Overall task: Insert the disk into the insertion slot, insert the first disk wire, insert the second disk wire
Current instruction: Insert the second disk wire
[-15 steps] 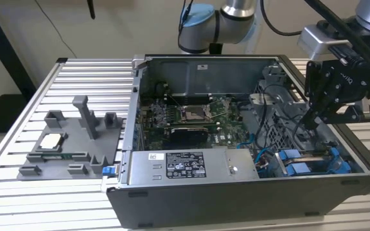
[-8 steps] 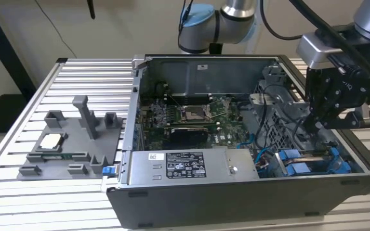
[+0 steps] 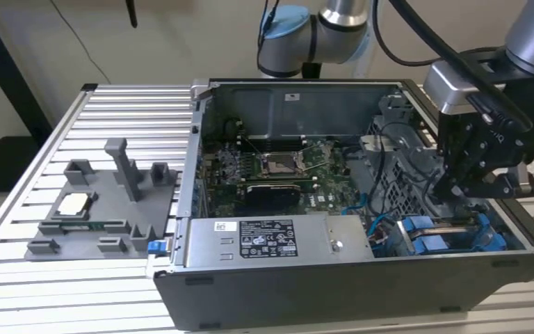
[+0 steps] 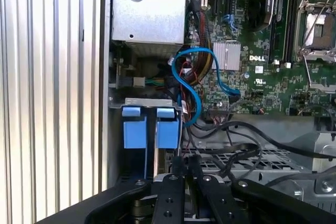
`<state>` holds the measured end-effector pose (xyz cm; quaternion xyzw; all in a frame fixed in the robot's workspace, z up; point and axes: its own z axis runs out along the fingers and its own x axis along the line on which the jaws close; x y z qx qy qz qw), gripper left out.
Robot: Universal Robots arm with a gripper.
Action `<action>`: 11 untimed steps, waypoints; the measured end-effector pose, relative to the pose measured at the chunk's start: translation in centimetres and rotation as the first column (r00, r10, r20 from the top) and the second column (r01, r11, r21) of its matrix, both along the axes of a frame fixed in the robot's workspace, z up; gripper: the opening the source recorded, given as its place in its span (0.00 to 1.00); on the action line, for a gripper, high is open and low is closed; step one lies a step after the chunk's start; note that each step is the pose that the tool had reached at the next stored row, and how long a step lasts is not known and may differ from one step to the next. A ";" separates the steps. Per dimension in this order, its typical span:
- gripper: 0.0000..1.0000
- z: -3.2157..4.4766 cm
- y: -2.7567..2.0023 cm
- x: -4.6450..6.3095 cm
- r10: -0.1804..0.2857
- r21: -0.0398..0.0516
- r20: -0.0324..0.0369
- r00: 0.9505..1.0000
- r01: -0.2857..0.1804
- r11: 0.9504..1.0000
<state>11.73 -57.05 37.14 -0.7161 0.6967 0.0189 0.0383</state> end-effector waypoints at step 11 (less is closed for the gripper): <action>0.16 -0.39 -0.26 -0.2 0.000 -0.027 0.018 1.000 0.000 1.000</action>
